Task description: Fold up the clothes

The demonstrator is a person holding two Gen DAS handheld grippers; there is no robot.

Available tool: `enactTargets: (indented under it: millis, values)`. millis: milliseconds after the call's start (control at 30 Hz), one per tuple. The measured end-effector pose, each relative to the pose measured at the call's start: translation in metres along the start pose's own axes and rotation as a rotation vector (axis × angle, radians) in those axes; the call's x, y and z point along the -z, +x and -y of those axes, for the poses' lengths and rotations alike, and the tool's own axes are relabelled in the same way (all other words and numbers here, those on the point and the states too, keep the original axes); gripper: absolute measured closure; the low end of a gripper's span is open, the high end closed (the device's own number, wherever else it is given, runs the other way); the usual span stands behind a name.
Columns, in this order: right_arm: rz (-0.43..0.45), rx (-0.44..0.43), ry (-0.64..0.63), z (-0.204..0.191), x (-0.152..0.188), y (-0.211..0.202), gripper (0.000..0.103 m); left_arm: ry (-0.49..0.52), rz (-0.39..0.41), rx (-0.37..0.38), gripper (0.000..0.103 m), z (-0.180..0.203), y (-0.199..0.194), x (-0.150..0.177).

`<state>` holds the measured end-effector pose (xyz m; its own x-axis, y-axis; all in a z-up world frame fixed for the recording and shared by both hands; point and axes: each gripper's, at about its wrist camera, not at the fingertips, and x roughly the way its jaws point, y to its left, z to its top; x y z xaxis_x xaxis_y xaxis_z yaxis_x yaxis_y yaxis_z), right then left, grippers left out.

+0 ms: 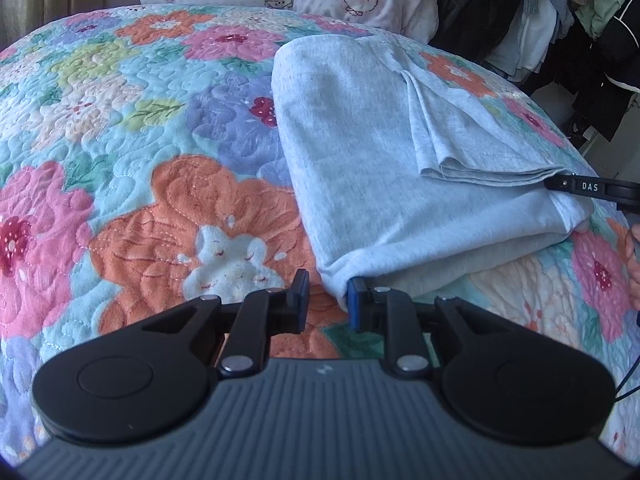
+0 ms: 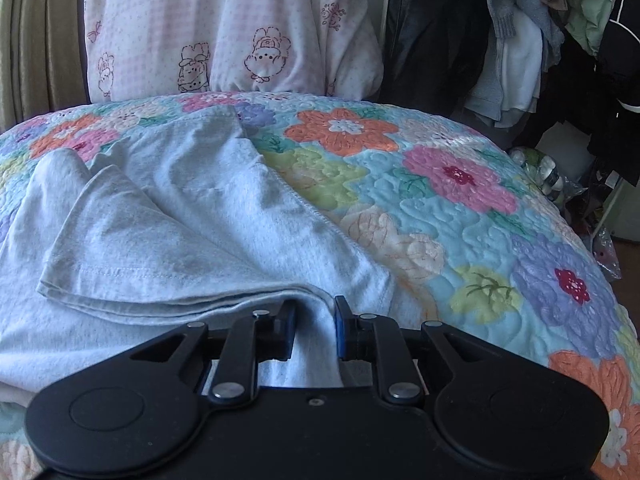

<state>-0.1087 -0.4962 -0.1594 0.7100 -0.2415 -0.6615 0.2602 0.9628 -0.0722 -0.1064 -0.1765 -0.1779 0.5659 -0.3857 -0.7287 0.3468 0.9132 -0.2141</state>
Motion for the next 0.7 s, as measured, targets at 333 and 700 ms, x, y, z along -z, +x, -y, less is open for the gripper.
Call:
enactTargets:
  millis: [333,700]
  values:
    - [-0.003,0.152,0.003,0.013,-0.006,0.0,0.087,0.047,0.001,-0.001,0.083,0.003,0.001,0.0]
    - [-0.069,-0.214,0.005,-0.026,-0.01,-0.036,0.067,0.057,0.058,0.119,0.082,0.003,-0.042,-0.007]
